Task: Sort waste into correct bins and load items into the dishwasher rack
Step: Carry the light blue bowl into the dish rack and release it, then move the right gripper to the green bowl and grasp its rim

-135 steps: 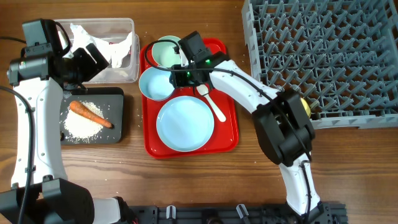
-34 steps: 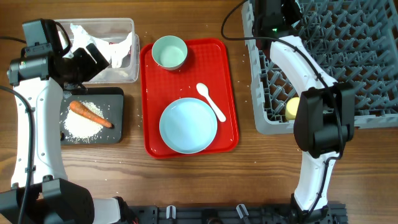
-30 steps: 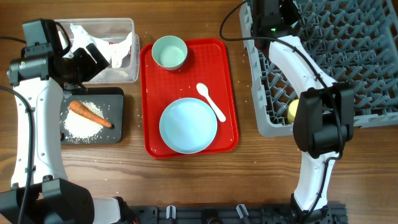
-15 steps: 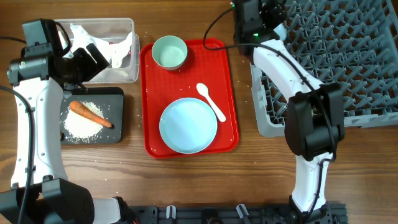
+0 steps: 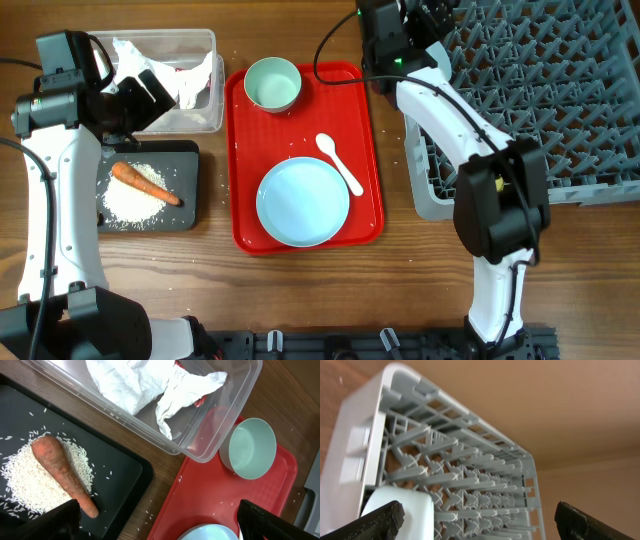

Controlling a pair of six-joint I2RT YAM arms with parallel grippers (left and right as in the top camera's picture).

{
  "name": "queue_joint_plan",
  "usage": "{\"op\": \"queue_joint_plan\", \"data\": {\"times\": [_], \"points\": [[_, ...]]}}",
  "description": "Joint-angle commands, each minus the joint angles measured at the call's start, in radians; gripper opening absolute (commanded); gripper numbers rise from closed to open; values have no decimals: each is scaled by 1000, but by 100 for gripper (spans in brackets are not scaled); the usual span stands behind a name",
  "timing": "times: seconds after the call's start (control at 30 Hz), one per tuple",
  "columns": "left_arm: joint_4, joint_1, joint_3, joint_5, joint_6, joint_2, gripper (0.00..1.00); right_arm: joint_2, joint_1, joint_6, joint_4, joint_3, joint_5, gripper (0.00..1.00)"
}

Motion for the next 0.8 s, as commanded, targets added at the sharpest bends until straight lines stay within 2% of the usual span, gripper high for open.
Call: {"op": "queue_joint_plan", "data": {"times": [0.0, 0.1, 0.2, 0.33, 0.47, 0.67, 0.77], "points": [[0, 3, 11, 1, -10, -4, 100, -161, 1, 201, -12, 4, -133, 100], [0, 3, 11, 1, -10, -4, 100, -229, 5, 375, -127, 4, -377, 100], [0, 3, 11, 1, -10, -4, 100, -260, 6, 563, -292, 4, -756, 100], [0, 3, 11, 1, -9, -4, 100, -247, 6, 863, -315, -6, -932, 100], [-1, 3, 11, 1, -9, -4, 100, -246, 6, 809, -298, -7, -1027, 100], [0, 3, 11, 1, -10, -4, 100, -246, 6, 797, -408, 5, -1098, 100], [0, 3, 11, 1, -10, -4, 100, -246, 6, 793, -410, 22, -1124, 99]]}}
